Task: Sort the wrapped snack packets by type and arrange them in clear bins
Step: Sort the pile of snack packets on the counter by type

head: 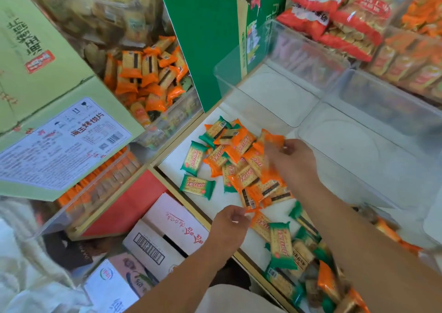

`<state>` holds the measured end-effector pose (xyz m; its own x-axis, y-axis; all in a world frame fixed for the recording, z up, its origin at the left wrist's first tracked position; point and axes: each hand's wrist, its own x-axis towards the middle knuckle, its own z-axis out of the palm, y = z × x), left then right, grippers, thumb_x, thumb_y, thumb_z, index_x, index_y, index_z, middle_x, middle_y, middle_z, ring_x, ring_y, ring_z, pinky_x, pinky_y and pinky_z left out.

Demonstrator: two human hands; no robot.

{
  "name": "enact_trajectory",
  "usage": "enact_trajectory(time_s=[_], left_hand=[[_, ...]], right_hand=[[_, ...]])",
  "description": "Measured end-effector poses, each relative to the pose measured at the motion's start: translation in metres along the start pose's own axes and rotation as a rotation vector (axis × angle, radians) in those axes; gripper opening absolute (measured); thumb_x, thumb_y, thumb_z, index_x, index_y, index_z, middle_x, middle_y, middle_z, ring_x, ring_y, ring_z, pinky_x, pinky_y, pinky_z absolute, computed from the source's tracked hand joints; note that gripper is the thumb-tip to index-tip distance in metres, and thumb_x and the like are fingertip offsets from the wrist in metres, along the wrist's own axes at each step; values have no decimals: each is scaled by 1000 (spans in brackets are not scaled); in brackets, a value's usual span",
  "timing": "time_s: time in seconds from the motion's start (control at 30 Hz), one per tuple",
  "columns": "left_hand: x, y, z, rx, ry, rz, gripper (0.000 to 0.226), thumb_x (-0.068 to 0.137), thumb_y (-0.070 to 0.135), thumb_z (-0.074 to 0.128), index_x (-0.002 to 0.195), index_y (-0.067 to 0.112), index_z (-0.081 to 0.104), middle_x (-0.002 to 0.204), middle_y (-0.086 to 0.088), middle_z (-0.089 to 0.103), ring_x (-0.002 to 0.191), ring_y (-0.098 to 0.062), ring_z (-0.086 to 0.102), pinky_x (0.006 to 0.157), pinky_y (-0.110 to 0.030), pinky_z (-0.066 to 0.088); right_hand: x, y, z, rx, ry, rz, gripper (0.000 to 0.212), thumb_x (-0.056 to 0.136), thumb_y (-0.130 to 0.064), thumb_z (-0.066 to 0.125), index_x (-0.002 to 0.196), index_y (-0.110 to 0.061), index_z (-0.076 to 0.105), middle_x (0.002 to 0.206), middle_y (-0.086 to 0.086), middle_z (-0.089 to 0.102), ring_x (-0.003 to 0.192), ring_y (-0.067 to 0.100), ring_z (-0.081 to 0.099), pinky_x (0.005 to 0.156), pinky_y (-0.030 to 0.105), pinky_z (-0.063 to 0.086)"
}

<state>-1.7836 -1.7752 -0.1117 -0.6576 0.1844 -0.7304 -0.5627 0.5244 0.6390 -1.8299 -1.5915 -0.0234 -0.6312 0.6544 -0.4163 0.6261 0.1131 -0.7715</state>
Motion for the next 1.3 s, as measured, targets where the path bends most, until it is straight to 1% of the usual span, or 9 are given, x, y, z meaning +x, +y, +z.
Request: enact_trajectory(time_s=[0.17, 0.33, 0.47, 0.67, 0.8, 0.87, 1.03, 1.2, 1.3], left_hand=[[-4, -15, 0, 302, -83, 51, 21, 95, 43, 63, 112, 30, 63, 115, 12, 63, 97, -6, 61, 70, -15, 44], [6, -32, 18, 389, -139, 178, 45, 90, 45, 71, 130, 32, 57, 134, 10, 54, 123, -9, 53, 99, -23, 45], [14, -40, 42, 567, -193, 285, 98, 75, 57, 82, 156, 27, 35, 158, 1, 32, 143, -19, 34, 116, -33, 35], [23, -27, 70, 660, -108, 177, 121, 55, 78, 82, 154, 31, 29, 146, 1, 40, 136, -24, 40, 109, -42, 42], [28, -18, 74, 344, -194, 15, 89, 56, 45, 100, 126, 21, 50, 114, 4, 60, 103, -12, 61, 86, -30, 53], [28, -16, 73, 146, -232, -60, 80, 59, 27, 101, 123, 17, 53, 108, 1, 68, 98, -15, 69, 83, -36, 61], [18, -7, 52, -22, -130, -3, 56, 70, 18, 94, 113, 21, 59, 107, -2, 73, 95, -16, 73, 81, -39, 64], [12, 4, 12, -93, -28, 3, 44, 77, 24, 90, 106, 14, 58, 106, -7, 71, 95, -19, 74, 80, -40, 64], [5, 5, 3, -89, -33, -11, 41, 79, 22, 89, 104, 13, 57, 105, -7, 71, 95, -19, 74, 80, -37, 64]], right_hand=[[14, -2, 16, -88, -36, 13, 43, 92, -41, 65, 124, -13, 64, 100, -1, 68, 93, 22, 62, 93, 43, 54], [-30, 44, -26, -106, -164, 15, 23, 95, -40, 65, 115, -29, 69, 110, -14, 66, 98, 8, 62, 76, 27, 49], [-75, 96, -65, -180, -174, 89, 17, 95, -40, 65, 110, -34, 69, 103, -19, 67, 92, -8, 58, 71, 12, 41], [-131, 158, -80, -107, -32, 98, 11, 94, -24, 71, 98, -34, 70, 95, -18, 68, 88, -12, 62, 65, 0, 43], [-142, 184, -68, -281, 13, 2, 30, 88, -16, 77, 116, -24, 68, 102, -18, 62, 92, -7, 61, 74, 4, 45], [-139, 194, -58, -427, -62, -83, 48, 86, -19, 79, 130, -22, 61, 121, -9, 60, 111, 8, 58, 91, 21, 52], [-111, 195, -45, -770, -280, -74, 73, 94, -33, 67, 155, -24, 29, 158, -4, 34, 149, 17, 24, 119, 36, 30], [-88, 180, -39, -1015, -365, -95, 81, 90, -34, 68, 157, -27, 23, 154, -3, 41, 143, 21, 34, 116, 39, 32], [-79, 178, -41, -994, -392, -42, 73, 85, -36, 73, 149, -30, 38, 143, -4, 45, 135, 20, 41, 108, 36, 40]])
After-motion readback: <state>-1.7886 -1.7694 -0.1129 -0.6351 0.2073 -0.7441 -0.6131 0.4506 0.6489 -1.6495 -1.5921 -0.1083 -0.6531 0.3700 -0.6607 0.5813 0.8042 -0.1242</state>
